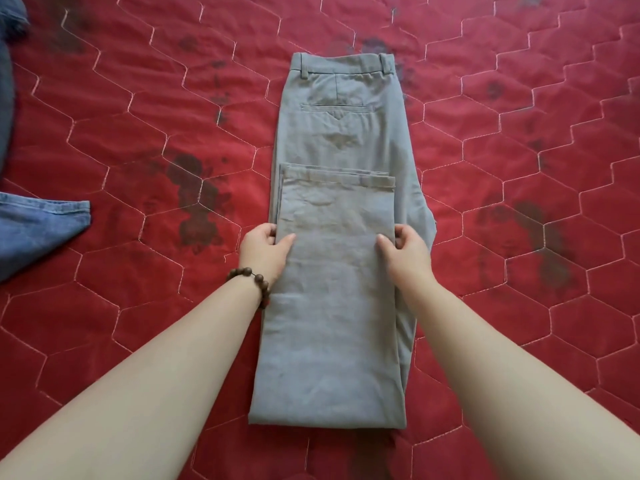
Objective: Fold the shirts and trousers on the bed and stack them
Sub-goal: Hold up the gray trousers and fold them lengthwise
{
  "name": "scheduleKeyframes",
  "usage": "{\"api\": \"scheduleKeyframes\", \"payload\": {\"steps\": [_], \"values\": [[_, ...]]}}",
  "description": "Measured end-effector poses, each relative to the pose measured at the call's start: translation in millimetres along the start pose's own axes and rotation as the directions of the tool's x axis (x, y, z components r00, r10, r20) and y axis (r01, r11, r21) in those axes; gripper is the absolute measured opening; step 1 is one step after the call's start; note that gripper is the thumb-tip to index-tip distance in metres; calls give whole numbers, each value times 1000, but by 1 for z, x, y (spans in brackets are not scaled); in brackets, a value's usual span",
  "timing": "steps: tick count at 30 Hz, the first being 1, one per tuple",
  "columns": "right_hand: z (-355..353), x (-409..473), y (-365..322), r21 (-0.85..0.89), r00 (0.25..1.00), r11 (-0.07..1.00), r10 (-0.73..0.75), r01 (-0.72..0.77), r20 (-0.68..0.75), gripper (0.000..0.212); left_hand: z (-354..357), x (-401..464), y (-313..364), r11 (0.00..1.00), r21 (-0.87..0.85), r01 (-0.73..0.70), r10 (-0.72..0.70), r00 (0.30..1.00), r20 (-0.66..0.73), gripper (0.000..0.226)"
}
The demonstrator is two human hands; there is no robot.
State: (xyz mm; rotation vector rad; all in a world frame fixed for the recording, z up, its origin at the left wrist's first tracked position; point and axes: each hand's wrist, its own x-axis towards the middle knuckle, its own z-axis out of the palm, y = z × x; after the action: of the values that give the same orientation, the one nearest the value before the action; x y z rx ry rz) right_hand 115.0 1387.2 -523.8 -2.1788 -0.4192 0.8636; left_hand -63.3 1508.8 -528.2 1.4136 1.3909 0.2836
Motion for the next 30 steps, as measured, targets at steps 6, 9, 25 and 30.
{"api": "scheduleKeyframes", "payload": {"steps": [6, 9, 25, 30], "values": [[3, -18, 3, -262, 984, 962, -117, 78, -135, 33, 4, -26, -1, 919, 380, -106, 195, 959, -205, 26], [27, -54, 10, -525, 877, 769, -473, 364, -84, 39, 22, -55, -18, 629, 651, -425, 551, 834, 13, 39], [35, -129, 102, -818, 927, 488, -347, 305, 139, 61, 14, -120, -104, 237, 858, -456, 314, 871, 377, 76], [52, -181, 119, -783, 855, 394, -411, 480, 317, 61, 21, -158, -119, 246, 793, -557, 336, 817, 469, 72]]}}
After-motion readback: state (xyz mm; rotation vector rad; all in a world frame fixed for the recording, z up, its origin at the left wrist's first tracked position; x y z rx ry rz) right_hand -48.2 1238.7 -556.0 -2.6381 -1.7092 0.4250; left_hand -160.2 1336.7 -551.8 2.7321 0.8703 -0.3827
